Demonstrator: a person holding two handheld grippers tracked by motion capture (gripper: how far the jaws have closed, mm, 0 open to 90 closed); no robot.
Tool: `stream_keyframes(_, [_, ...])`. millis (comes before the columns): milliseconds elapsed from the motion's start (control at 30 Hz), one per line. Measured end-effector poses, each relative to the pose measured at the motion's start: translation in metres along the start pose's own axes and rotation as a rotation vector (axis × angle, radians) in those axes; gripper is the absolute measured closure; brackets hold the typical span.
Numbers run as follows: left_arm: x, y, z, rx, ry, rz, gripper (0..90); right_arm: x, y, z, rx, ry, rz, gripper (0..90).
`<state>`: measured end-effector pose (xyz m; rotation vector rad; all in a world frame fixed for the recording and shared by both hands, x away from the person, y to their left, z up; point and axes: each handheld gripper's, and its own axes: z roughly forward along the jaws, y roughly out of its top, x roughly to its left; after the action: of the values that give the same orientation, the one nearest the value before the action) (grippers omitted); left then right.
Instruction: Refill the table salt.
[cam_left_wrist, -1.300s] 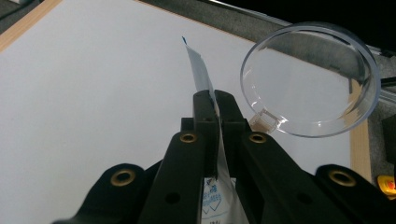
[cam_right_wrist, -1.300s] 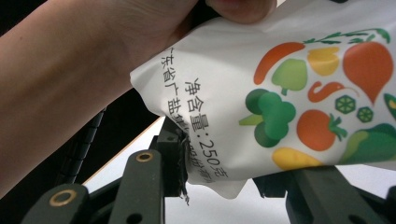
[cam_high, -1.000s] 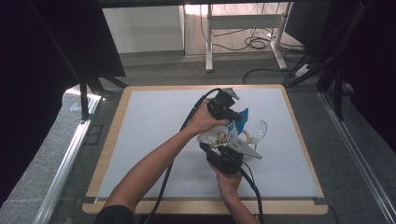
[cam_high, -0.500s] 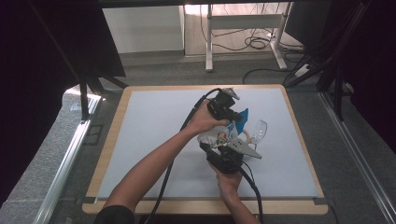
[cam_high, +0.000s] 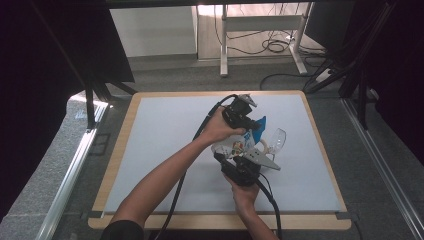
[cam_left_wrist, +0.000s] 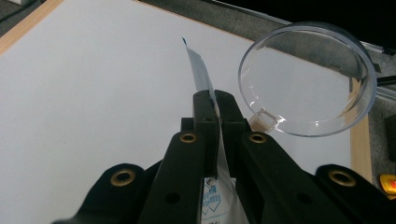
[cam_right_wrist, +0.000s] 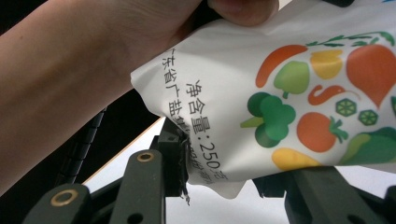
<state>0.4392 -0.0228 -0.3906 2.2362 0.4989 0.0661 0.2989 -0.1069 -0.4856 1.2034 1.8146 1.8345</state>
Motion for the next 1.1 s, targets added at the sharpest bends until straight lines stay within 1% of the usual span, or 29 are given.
stream_keyframes(333, [-0.0017,0.0034,0.0007,0.004,0.000,0.008,89.5,-0.0009,0.0017,-0.0017,-0.005,-0.001,0.001,62.0])
stream_keyframes(833, [-0.0014,0.0029,0.0003,0.003,-0.001,0.007,89.5,-0.0002,0.0020,-0.0014,-0.006,-0.001,-0.005,62.0])
stream_keyframes(1100, [-0.0011,0.0039,0.0023,0.010,0.001,0.010,89.6,-0.0013,0.0021,-0.0016,-0.005,-0.004,0.001,62.0])
